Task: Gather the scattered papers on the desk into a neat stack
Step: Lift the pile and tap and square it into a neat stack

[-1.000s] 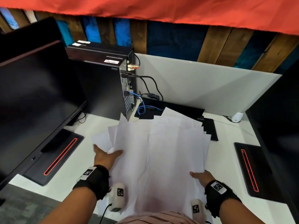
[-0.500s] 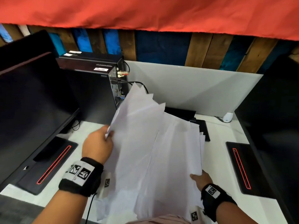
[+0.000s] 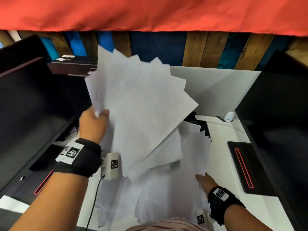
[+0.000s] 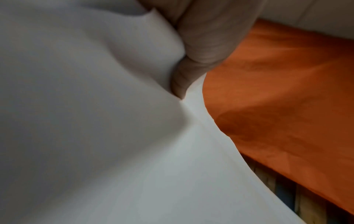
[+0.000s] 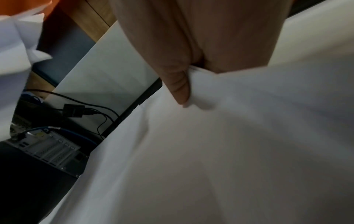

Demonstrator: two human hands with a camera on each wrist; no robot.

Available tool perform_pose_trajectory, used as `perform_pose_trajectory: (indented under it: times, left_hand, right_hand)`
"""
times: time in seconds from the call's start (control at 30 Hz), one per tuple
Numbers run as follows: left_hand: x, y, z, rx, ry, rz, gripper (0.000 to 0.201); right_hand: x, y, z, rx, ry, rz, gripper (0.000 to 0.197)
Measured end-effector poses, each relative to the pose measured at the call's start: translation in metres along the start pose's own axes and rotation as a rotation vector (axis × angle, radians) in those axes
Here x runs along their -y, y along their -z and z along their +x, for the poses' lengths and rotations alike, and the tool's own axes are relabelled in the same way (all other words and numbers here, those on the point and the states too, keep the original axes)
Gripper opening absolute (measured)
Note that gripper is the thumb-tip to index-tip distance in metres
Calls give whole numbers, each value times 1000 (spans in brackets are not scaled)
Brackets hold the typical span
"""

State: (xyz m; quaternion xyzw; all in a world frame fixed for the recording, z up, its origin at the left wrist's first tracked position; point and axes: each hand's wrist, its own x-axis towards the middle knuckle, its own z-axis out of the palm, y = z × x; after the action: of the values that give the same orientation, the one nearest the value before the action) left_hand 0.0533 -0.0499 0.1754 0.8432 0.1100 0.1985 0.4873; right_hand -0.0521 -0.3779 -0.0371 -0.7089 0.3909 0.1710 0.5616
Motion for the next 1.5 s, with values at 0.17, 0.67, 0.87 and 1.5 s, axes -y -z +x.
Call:
perform_pose_trajectory:
  times: [0.17, 0.67, 0.87, 1.5]
  left_hand:
    - [66, -63, -37, 245, 350, -18, 35]
    - [167, -99, -87, 580, 567, 143, 21]
    - [181, -101, -90, 656, 617, 74, 9]
    - [156, -123, -73, 613, 448, 308, 17]
  right_hand:
    - [0, 3, -3, -49, -165, 312, 105]
    - [-18, 2, -15, -91, 413, 132, 84]
    - [-25, 4, -5, -149, 226, 199, 57]
    - [-9, 19, 24, -149, 127, -76, 47]
